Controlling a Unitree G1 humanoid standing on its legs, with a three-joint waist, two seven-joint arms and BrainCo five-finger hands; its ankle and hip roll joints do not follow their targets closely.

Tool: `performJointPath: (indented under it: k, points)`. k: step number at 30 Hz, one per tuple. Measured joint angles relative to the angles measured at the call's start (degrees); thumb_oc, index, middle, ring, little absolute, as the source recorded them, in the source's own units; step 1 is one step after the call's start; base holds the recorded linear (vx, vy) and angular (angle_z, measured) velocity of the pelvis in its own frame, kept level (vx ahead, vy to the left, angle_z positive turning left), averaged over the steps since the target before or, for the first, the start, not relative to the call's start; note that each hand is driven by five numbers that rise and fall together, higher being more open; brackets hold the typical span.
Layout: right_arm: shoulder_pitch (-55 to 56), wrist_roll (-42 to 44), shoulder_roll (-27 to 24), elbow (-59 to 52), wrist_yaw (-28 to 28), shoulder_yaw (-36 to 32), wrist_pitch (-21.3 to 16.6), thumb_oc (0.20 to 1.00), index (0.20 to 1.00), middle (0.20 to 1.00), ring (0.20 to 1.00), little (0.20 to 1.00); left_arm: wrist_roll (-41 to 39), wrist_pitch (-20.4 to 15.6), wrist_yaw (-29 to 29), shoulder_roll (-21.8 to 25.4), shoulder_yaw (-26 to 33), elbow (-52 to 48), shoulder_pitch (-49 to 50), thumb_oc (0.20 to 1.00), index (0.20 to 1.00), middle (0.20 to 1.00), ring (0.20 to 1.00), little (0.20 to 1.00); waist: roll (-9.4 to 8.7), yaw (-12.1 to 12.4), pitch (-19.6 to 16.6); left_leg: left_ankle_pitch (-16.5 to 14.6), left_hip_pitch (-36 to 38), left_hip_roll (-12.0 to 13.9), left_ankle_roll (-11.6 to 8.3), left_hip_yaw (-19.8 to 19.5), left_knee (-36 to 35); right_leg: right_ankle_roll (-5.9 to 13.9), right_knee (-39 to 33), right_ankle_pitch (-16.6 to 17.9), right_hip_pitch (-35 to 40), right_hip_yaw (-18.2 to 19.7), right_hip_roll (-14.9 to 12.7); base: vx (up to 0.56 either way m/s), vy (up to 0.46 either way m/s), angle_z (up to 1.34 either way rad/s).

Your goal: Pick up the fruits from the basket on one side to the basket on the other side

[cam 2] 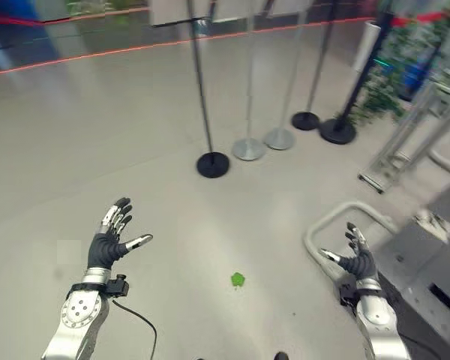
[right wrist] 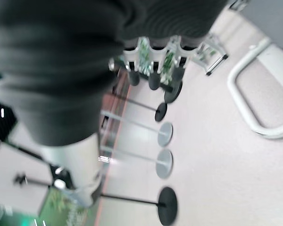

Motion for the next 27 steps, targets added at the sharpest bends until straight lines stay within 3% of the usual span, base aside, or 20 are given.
performJointPath:
  k: [1,3,5,7,8,9,11,12,13,14,15,17,19,21,22,23,24,25,26,27]
  points:
    - [0.0,-0.2,0.4,-0.3,0.5,0.7,-0.1,1.0,1.0,1.0,1.0,1.0,0.0,-0.1,-0.1,1.1,0.7,-0.4,0.1,1.0,1.0,1.0,1.0,1.0,-0.97,1.0,-0.3,-1.2,-0.3,-0.5,1.51,4.1,-0.5,0.68,-2.4,0.4,-0.7,0.9,-1.1,0.02,0.254,-1.36]
    - [1.9,-0.6,1.3,-0.8,1.0,0.5,0.0,1.0,1.0,1.0,1.0,1.0,0.0,-0.1,-0.1,2.3,1.0,-0.7,0.2,1.0,1.0,1.0,1.0,1.0,-3.09,-1.2,-0.3,-0.8,0.5,-0.5,2.16,8.3,-1.8,1.15,-2.4,-0.1,-2.3,0.6,-1.0,0.0,0.255,-1.15]
    - [2.8,-0.6,2.9,-1.0,1.5,0.8,-0.1,1.0,1.0,1.0,1.0,1.0,0.0,0.3,-0.1,3.4,1.4,-0.4,0.5,1.0,1.0,1.0,1.0,1.0,-5.57,-2.0,-0.4,-0.5,1.0,-1.3,2.64,11.5,-2.8,1.07,-2.8,3.4,-3.3,1.5,-1.2,-0.01,0.188,-0.92]
    - [2.5,-0.6,2.7,-0.9,1.8,1.8,-0.1,1.0,1.0,1.0,1.0,1.0,0.0,0.4,-0.1,3.7,1.4,0.0,0.3,1.0,1.0,1.0,1.0,1.0,-6.05,-2.3,-0.2,-0.6,1.6,-1.6,2.73,13.1,-3.1,0.75,-3.7,4.7,-4.1,1.7,-1.2,-0.02,0.165,-0.86]
    - [3.2,-0.7,2.8,-1.2,1.8,1.8,-0.1,1.0,1.0,1.0,1.0,1.0,0.0,0.4,-0.1,3.5,1.0,0.1,-0.2,1.0,1.0,1.0,1.0,1.0,-6.39,-4.1,0.0,-0.9,1.9,-2.4,2.56,13.4,-2.9,0.83,-3.9,5.0,-4.7,1.6,-0.8,-0.07,0.27,-0.86]
    - [1.7,-0.7,2.8,-1.1,2.0,2.5,-0.1,1.0,1.0,1.0,1.0,1.0,0.0,0.5,-0.1,3.5,1.2,0.1,-0.5,1.0,1.0,1.0,1.0,1.0,-5.6,-2.9,0.8,-1.2,2.7,-1.9,2.45,14.3,-3.3,0.55,-3.9,5.5,-4.6,1.7,-0.7,-0.05,0.23,-0.65]
    - [1.9,-0.9,2.9,-1.0,2.1,2.6,-0.1,1.0,1.0,1.0,1.0,1.0,0.0,0.4,0.0,3.5,0.9,-0.1,-1.2,1.0,1.0,1.0,1.0,1.0,-5.15,-3.8,1.2,-2.4,3.2,-2.1,3.07,15.9,-3.1,-0.06,-3.6,6.6,-5.9,1.6,0.4,-0.07,0.313,-0.98]
    - [-0.5,-1.2,3.6,-1.0,1.9,2.9,0.0,1.0,1.0,1.0,1.0,1.0,0.1,0.4,0.1,4.2,1.4,-0.1,-1.2,1.0,1.0,1.0,1.0,1.0,-5.03,-2.2,2.5,-2.4,4.3,-1.3,3.0,20.5,-3.5,-2.28,-1.6,9.3,-8.8,-2.8,1.4,-0.04,0.247,-1.52]
    - [-2.2,-1.2,3.7,-0.9,1.8,3.5,0.0,1.0,1.0,1.0,1.0,1.0,0.1,0.5,0.1,4.5,1.8,-0.1,-1.1,1.0,1.0,1.0,1.0,1.0,-4.94,-1.0,3.4,-2.4,5.5,-0.4,2.92,23.0,-3.8,-2.66,-0.5,10.3,-10.0,-8.7,0.9,0.07,0.198,-1.71]
    - [-2.3,-1.6,4.0,-0.8,1.4,3.4,-0.1,1.0,1.0,1.0,1.0,1.0,0.1,0.8,0.0,3.5,1.7,0.0,-1.4,1.0,1.0,1.0,1.0,1.0,-4.75,-2.6,3.8,-3.5,7.9,-1.6,3.42,23.8,-4.7,-3.01,-0.4,9.2,-9.2,-18.3,-0.1,0.01,0.114,-1.04]
    - [-2.3,-1.7,3.9,-0.6,1.1,3.5,0.0,1.0,1.0,1.0,1.0,1.0,0.1,0.8,-0.1,2.5,1.7,0.1,-1.2,1.0,1.0,1.0,1.0,1.0,-4.4,-3.1,4.1,-3.6,8.8,-1.7,3.47,24.5,-5.4,-3.64,-0.7,7.2,-8.5,-19.8,-0.3,0.08,0.106,-0.89]
    - [-1.4,-1.9,3.4,-0.1,1.0,3.9,0.4,1.0,1.0,1.0,1.0,1.0,0.1,0.7,-0.1,0.9,1.9,-0.4,-1.0,1.0,1.0,1.0,1.0,1.0,-2.22,-2.5,4.0,-4.0,10.4,0.4,3.27,29.1,-6.2,-1.6,3.7,3.1,-9.6,-24.1,-0.6,0.05,0.084,-0.84]
    - [-0.2,-1.9,3.3,-0.3,0.8,3.5,0.9,1.0,1.0,1.0,1.0,1.0,-0.1,0.7,0.1,0.9,2.6,-0.3,-0.8,1.0,1.0,1.0,1.0,1.0,-3.04,-2.6,3.4,-4.1,11.1,0.0,2.71,32.3,-6.3,-0.64,10.3,1.3,-10.0,-27.7,-4.2,0.07,0.08,-0.9]
    - [-0.1,-1.9,3.3,-0.2,0.9,3.7,1.0,1.0,1.0,1.0,1.0,1.0,-0.1,0.8,0.3,1.0,2.9,0.1,0.1,1.0,1.0,1.0,1.0,1.0,-3.37,-2.2,3.2,-4.3,11.4,-0.1,2.33,32.9,-6.1,-3.16,11.1,1.3,-10.5,-28.9,-4.3,0.06,0.026,-0.8]
    - [-0.7,-1.8,3.1,0.1,0.8,3.8,1.3,1.0,1.0,1.0,1.0,1.0,-0.1,1.1,0.4,1.0,3.2,0.8,1.0,1.0,1.0,1.0,1.0,1.0,-3.05,-2.2,3.4,-4.2,11.7,0.0,2.22,32.8,-6.1,-5.81,11.8,2.9,-11.2,-32.6,-4.5,0.05,-0.094,-0.74]
    - [-1.2,-1.8,3.1,0.1,0.8,3.9,1.5,1.0,1.0,1.0,1.0,1.0,-0.1,1.5,0.5,1.1,3.5,0.8,1.4,1.0,1.0,1.0,1.0,1.0,-3.05,-2.2,3.4,-4.2,11.9,0.0,2.22,32.8,-6.0,-6.53,11.8,3.4,-11.5,-34.5,-4.4,0.11,-0.109,-0.92]
    - [-1.8,-1.8,3.0,0.1,0.7,3.9,1.6,1.0,1.0,1.0,1.0,1.0,-0.1,1.9,0.7,0.9,4.1,1.1,1.9,1.0,1.0,1.0,1.0,1.0,-2.98,-2.2,3.4,-4.3,12.5,0.7,1.94,32.8,-6.1,-4.74,11.8,2.2,-11.4,-39.1,-4.8,0.16,-0.179,-0.81]
    - [-2.0,-1.8,2.9,0.2,0.5,3.9,1.6,1.0,1.0,1.0,1.0,1.0,-0.1,2.1,1.0,0.2,5.4,1.0,2.1,1.0,1.0,1.0,1.0,1.0,-3.19,-2.5,3.1,-4.8,13.4,0.9,1.2,33.6,-6.5,-4.09,13.3,-3.4,-10.3,-44.1,-5.9,0.2,-0.134,-0.7]
    - [-2.2,-1.8,2.9,0.3,0.5,4.0,1.7,1.0,1.0,1.0,1.0,1.0,-0.1,2.0,1.2,0.1,6.1,0.9,2.7,1.0,1.0,1.0,1.0,1.0,-3.13,-2.1,3.1,-5.0,14.2,1.0,0.87,34.5,-7.0,-4.49,15.2,-4.5,-10.5,-44.7,-6.6,0.2,-0.183,-0.48]
    - [-2.2,-1.8,2.3,0.3,0.5,4.0,1.7,1.0,1.0,1.0,1.0,1.0,-0.1,2.2,1.8,0.0,6.8,0.9,2.6,1.0,1.0,1.0,1.0,1.0,-3.23,-2.6,2.8,-5.8,14.8,1.4,-0.64,35.4,-6.7,-4.88,19.7,-6.4,-12.5,-41.2,-7.4,0.21,-0.158,-0.27]
